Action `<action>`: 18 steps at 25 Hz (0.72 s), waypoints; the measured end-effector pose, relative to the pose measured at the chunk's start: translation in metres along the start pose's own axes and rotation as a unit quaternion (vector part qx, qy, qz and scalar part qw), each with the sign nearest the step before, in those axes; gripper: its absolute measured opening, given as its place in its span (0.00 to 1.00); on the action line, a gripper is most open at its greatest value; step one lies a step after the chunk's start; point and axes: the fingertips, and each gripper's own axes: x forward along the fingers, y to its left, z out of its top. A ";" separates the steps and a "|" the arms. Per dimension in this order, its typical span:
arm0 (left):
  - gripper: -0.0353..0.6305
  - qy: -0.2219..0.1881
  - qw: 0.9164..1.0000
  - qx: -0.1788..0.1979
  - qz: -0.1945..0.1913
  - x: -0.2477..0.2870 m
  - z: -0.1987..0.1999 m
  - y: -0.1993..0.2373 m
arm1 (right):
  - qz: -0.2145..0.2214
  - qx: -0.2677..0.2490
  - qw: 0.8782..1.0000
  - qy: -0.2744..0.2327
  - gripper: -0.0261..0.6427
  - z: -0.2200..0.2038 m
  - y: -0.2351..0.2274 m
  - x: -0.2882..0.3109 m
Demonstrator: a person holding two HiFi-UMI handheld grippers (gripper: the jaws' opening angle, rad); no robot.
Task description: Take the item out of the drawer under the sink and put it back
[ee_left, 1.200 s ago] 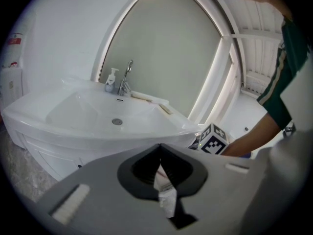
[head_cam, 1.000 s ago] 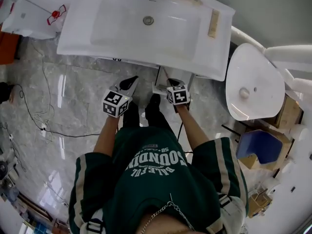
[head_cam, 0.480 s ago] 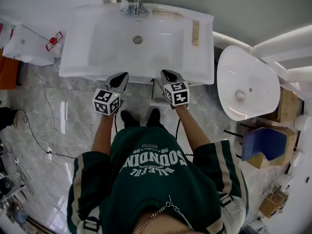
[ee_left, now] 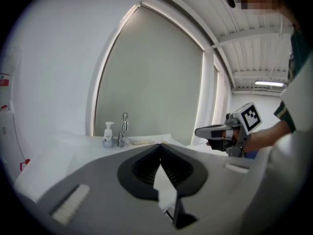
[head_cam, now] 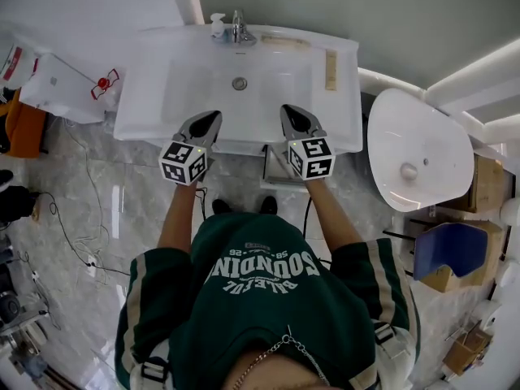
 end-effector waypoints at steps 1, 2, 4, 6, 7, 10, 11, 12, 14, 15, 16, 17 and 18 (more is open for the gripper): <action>0.13 -0.005 1.000 0.003 0.001 -0.001 0.005 0.001 | 0.001 -0.002 1.000 -0.007 0.04 0.005 0.002 0.000; 0.13 -0.009 1.000 0.005 0.001 -0.002 0.008 0.001 | 0.002 -0.004 1.000 -0.014 0.04 0.010 0.003 -0.001; 0.13 -0.014 1.000 0.008 0.001 -0.005 0.013 0.000 | 0.002 -0.006 1.000 -0.031 0.04 0.018 0.006 -0.005; 0.13 -0.018 1.000 0.013 0.002 -0.008 0.017 0.001 | 0.001 -0.007 0.999 -0.045 0.04 0.026 0.008 -0.006; 0.13 -0.020 1.000 0.014 0.003 -0.009 0.019 0.002 | 0.001 -0.008 0.999 -0.051 0.04 0.029 0.009 -0.005; 0.13 -0.023 1.000 0.010 0.005 -0.011 0.019 0.005 | 0.003 -0.004 0.999 -0.052 0.04 0.028 0.012 -0.003; 0.13 -0.023 1.000 0.008 0.005 -0.012 0.017 0.004 | 0.004 -0.001 0.999 -0.050 0.04 0.025 0.013 -0.003; 0.13 -0.022 1.000 0.007 0.005 -0.013 0.016 0.004 | 0.006 0.001 0.999 -0.047 0.04 0.022 0.014 -0.002; 0.13 -0.021 1.000 0.006 0.005 -0.014 0.014 0.005 | 0.008 0.002 0.999 -0.044 0.04 0.019 0.018 -0.001; 0.13 -0.021 1.000 0.006 0.005 -0.015 0.014 0.006 | 0.009 0.002 0.999 -0.044 0.04 0.019 0.020 -0.001; 0.13 -0.020 1.000 0.006 0.005 -0.015 0.014 0.007 | 0.010 0.003 0.999 -0.045 0.04 0.019 0.021 0.000; 0.13 -0.020 1.000 0.006 0.005 -0.015 0.014 0.007 | 0.011 0.003 0.999 -0.046 0.04 0.020 0.021 0.000; 0.13 -0.020 1.000 0.006 0.005 -0.015 0.014 0.008 | 0.011 0.004 0.999 -0.048 0.04 0.021 0.022 0.000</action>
